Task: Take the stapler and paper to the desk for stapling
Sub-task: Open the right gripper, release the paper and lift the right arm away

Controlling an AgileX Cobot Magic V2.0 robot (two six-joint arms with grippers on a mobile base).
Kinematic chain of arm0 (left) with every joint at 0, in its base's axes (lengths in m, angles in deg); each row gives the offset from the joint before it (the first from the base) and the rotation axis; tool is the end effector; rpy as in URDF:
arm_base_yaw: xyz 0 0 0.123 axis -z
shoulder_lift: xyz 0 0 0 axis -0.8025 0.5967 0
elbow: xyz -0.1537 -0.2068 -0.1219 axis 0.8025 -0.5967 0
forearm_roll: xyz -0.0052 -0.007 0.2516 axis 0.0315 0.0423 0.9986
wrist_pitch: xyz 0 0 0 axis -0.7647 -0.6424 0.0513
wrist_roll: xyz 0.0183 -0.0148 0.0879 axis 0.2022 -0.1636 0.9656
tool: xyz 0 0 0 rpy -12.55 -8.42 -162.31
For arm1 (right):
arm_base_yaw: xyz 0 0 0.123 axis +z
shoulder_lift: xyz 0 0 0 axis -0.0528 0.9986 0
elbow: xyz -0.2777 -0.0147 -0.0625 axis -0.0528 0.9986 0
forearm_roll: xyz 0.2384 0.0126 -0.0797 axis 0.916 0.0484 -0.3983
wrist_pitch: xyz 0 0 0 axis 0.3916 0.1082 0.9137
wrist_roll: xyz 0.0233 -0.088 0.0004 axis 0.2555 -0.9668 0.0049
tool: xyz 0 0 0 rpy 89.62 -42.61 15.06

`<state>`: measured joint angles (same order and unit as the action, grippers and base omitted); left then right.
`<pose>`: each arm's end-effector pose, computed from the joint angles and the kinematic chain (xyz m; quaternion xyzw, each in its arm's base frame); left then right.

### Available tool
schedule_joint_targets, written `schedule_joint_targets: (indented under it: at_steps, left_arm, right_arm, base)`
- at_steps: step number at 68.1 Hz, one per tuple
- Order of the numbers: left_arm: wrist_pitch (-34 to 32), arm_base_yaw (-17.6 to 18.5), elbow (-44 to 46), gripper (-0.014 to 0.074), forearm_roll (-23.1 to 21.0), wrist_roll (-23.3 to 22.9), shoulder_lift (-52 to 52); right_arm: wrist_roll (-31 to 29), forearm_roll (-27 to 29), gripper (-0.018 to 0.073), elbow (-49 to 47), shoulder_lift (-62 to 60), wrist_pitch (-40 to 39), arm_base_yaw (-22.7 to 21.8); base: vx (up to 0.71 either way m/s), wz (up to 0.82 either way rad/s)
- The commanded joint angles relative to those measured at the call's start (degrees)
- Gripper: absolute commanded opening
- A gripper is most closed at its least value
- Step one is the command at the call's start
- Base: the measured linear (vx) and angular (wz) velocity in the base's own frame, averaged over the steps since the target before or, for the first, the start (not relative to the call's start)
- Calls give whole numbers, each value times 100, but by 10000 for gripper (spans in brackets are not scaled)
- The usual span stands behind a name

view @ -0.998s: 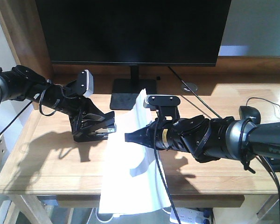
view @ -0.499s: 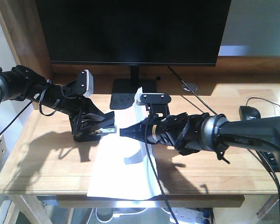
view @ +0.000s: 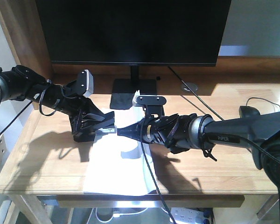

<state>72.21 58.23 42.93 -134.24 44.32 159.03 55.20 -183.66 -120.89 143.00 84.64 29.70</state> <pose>0.4433 -0.1023 0.1662 0.6124 0.6741 -0.2207 0.3491 0.3747 0.2308 0.1128 -0.0600 0.9204 0.1423 0.3593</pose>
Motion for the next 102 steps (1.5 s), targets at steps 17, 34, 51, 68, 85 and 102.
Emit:
schedule_joint_targets:
  at_steps: [17, 34, 51, 68, 85, 102]
  left_arm:
    - [117, 20, 147, -6, -304, -58, -335]
    - [117, 20, 147, -6, -304, -58, -335]
    - [117, 20, 147, -6, -304, -58, -335]
    - [117, 20, 147, -6, -304, -58, -335]
    - [117, 20, 147, -6, -304, -58, -335]
    - [117, 20, 147, -6, -304, -58, -335]
  right_arm:
    - [-17, -225, 223, -170, -285, 253, -14]
    - [-128, -225, 503, -152, -390, 309, -14]
    - [-967, -158, 579, -152, -840, 427, -21]
    - [-2738, 1042, 579, -150, -1362, 1590, -21]
    - [-5271, 2480, 579, -150, -1971, 2797, -21]
    - [-7170, 3976, 579, -150, -3049, 2508, -21]
  base:
    - [0, 0]
    - [0, 0]
    - [0, 0]
    - [0, 0]
    - [0, 0]
    - [0, 0]
